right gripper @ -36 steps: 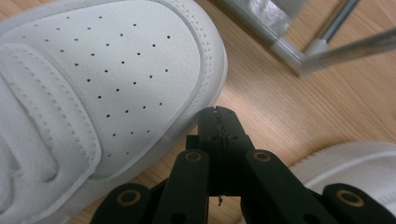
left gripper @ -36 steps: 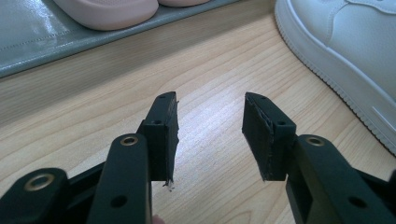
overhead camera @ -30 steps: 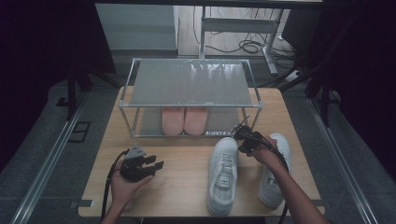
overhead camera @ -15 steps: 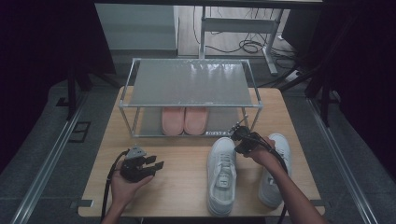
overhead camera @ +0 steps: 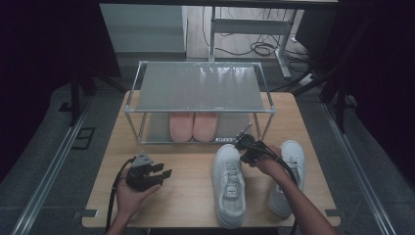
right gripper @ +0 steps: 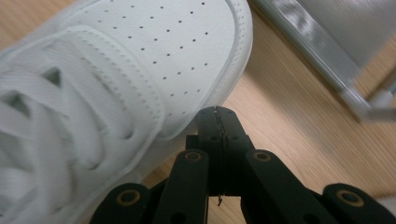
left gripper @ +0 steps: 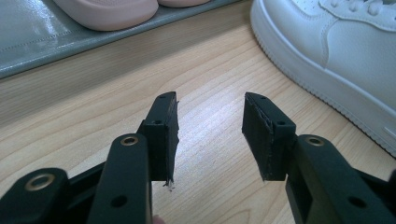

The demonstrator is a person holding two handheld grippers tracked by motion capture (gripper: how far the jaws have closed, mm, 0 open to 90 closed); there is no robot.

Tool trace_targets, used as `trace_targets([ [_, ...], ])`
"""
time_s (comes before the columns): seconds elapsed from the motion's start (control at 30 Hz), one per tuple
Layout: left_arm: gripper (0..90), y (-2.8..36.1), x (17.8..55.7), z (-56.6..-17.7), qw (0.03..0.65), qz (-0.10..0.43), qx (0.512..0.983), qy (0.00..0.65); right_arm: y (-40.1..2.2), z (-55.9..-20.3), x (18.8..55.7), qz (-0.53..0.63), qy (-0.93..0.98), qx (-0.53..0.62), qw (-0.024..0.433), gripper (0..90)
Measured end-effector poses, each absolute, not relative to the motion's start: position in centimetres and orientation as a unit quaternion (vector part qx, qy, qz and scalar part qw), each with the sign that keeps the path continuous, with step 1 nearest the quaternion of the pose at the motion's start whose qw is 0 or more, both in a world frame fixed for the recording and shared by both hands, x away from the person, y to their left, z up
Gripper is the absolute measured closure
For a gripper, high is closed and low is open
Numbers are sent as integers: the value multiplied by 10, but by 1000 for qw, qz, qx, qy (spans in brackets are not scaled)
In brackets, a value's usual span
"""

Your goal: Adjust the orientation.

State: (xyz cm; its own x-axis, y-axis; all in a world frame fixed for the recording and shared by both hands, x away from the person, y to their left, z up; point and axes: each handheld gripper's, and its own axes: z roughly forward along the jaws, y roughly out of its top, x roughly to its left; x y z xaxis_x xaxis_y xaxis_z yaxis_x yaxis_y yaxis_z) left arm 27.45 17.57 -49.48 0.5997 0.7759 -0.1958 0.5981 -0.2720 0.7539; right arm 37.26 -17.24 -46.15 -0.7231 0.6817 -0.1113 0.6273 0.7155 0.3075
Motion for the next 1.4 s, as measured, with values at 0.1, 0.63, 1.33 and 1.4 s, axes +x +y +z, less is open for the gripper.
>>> trace_targets([
  [0.1,561,176,274,-495,418,107,790,435,-162,-461,369,128,925,342,107,900],
  [0.63,561,177,274,-494,419,108,790,434,-129,-456,354,166,936,298,89,900],
  [1.33,560,178,274,-494,418,108,789,437,-149,-442,333,248,918,297,88,900],
  [1.4,560,178,273,-494,419,109,789,436,-156,-436,325,264,915,291,91,900],
])
